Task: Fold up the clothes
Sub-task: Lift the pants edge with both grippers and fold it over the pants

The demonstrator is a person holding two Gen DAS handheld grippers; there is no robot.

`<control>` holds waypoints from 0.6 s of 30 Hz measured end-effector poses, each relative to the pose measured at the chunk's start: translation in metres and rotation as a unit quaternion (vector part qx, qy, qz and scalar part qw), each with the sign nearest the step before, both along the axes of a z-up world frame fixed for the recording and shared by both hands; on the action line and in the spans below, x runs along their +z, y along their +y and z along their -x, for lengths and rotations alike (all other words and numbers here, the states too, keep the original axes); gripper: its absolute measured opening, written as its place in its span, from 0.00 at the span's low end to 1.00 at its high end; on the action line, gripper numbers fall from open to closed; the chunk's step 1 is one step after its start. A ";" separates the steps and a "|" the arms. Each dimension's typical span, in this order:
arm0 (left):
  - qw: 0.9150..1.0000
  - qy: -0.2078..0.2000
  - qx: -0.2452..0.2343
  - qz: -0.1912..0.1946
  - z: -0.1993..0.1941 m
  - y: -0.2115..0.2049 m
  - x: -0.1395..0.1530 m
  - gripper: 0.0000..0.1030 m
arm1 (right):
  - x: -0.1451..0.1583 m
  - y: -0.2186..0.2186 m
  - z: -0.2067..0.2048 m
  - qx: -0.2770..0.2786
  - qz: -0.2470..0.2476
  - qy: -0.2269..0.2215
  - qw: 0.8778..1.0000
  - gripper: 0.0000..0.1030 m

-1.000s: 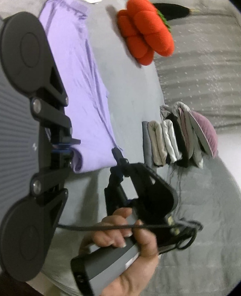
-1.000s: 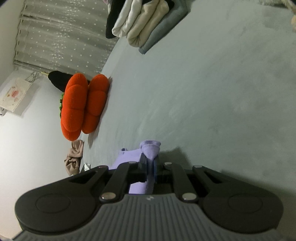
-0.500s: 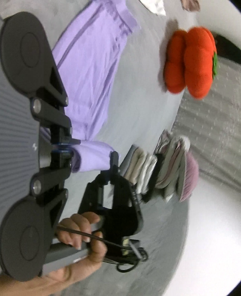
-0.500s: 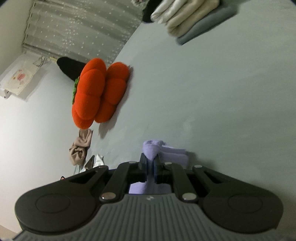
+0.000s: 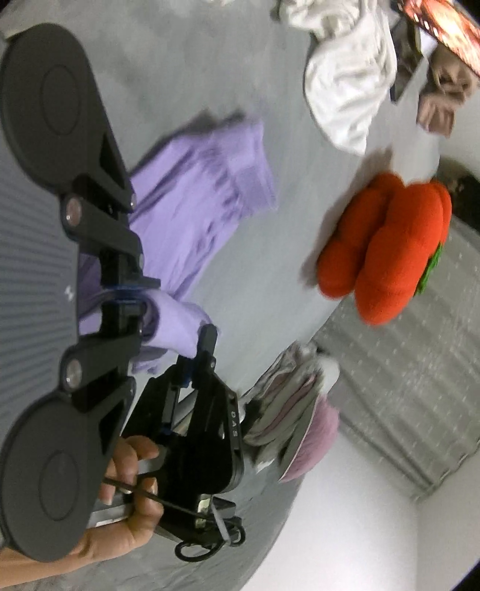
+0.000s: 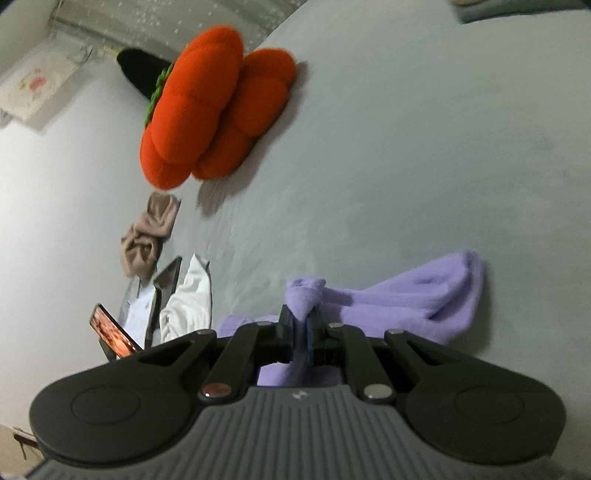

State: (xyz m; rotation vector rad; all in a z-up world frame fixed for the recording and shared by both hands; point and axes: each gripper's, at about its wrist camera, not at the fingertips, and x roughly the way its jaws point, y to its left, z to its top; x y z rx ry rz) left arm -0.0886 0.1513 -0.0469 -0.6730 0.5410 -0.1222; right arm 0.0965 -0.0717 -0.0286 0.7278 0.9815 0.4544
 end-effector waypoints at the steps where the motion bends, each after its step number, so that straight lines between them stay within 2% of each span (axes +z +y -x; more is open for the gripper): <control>1: 1.000 0.002 0.008 0.004 -0.001 0.008 -0.002 0.04 | -0.001 0.009 -0.002 0.006 0.003 0.000 1.000 0.09; 11: 0.997 0.023 0.067 0.036 -0.010 0.065 -0.017 0.04 | -0.009 0.077 -0.025 0.042 0.025 0.009 0.999 0.09; 18: 0.995 0.037 0.086 0.026 -0.017 0.078 -0.024 0.04 | -0.017 0.099 -0.032 0.048 0.030 0.003 0.998 0.10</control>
